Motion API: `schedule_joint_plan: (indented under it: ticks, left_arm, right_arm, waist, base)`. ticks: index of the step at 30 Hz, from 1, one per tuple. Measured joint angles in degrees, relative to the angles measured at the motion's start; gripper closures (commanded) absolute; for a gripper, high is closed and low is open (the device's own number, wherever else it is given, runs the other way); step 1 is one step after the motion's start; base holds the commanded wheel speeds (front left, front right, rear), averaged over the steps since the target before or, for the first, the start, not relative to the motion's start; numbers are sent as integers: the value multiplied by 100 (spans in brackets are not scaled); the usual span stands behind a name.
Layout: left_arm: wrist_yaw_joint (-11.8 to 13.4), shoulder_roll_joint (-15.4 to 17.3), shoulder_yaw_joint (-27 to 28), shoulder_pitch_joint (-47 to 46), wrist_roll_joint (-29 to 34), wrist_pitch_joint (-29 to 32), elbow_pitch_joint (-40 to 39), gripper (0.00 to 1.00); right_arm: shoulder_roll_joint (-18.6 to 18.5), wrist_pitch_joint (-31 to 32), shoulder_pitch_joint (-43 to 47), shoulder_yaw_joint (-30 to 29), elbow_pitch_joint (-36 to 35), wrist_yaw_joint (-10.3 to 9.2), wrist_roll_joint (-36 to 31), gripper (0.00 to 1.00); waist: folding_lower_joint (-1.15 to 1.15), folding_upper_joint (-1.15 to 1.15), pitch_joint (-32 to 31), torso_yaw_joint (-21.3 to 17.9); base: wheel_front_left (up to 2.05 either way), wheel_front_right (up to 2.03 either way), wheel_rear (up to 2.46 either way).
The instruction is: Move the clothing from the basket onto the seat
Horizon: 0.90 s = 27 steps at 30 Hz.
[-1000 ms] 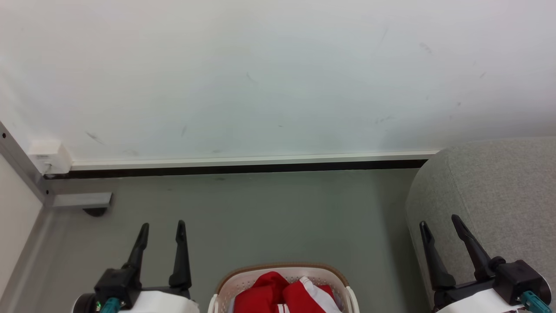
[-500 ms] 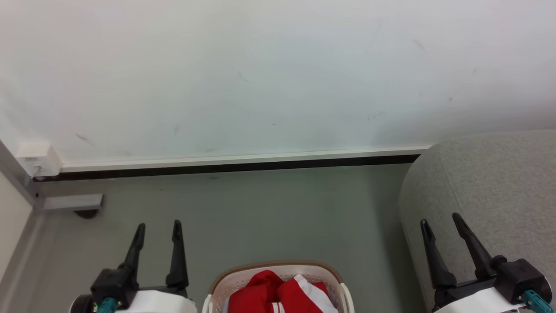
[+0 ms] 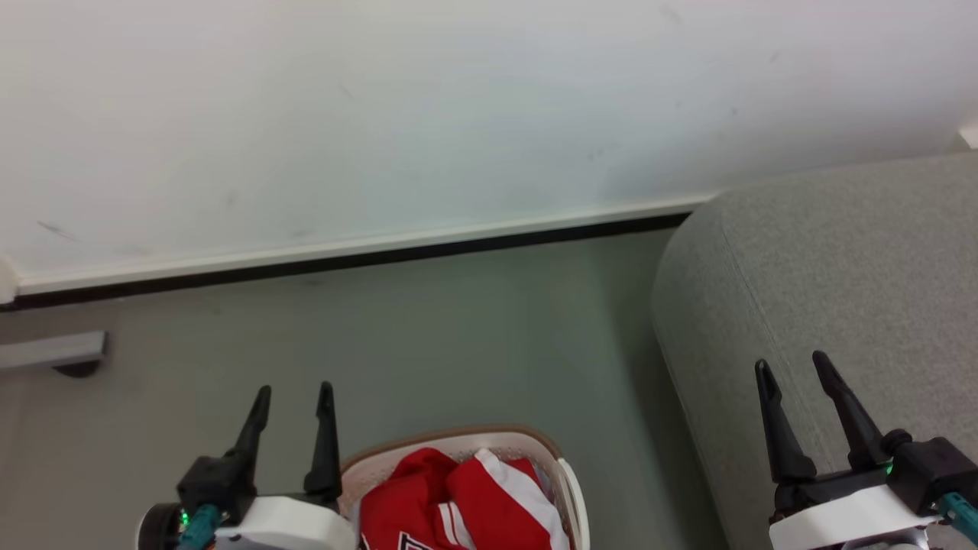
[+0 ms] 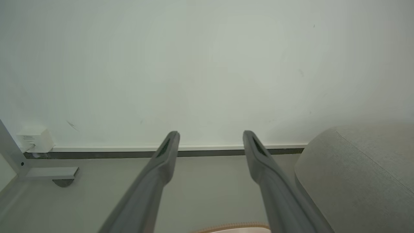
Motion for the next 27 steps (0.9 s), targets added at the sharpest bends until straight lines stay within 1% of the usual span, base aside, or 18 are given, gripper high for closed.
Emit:
schedule_joint_plan:
  ticks: [6,10,18,21,22,27]
  left_arm:
    - [-175,14,-171,-420,196,-1,654,0]
    - [-311,15,-315,-744,342,0,1354,0]
    - [-671,191,-656,-1591,542,0,3143,0]
    - [-733,213,-748,-1885,583,11,3840,0]
    - [-802,260,-831,-2080,642,60,4244,0]
    - [-973,379,-1150,-2611,818,252,5100,0]
  right_arm:
    - [2,-1,-199,-34,-132,0,40,0]
    - [29,-1,-349,-45,-225,0,52,0]
    - [127,0,-754,0,-335,0,97,0]
    - [174,-1,-866,24,-359,0,103,0]
    - [186,-1,-933,38,-390,0,118,0]
    - [215,-1,-1131,34,-497,0,147,0]
  waist:
    - [0,0,447,-213]
    - [0,0,801,-336]
    - [1,0,1498,-613]
    - [1,0,1717,-735]
    - [1,0,1861,-811]
    - [1,0,2266,-990]
  base:
    - [0,0,0]
    - [0,0,0]
    - [0,0,0]
    - [0,0,0]
    - [0,0,0]
    - [0,0,0]
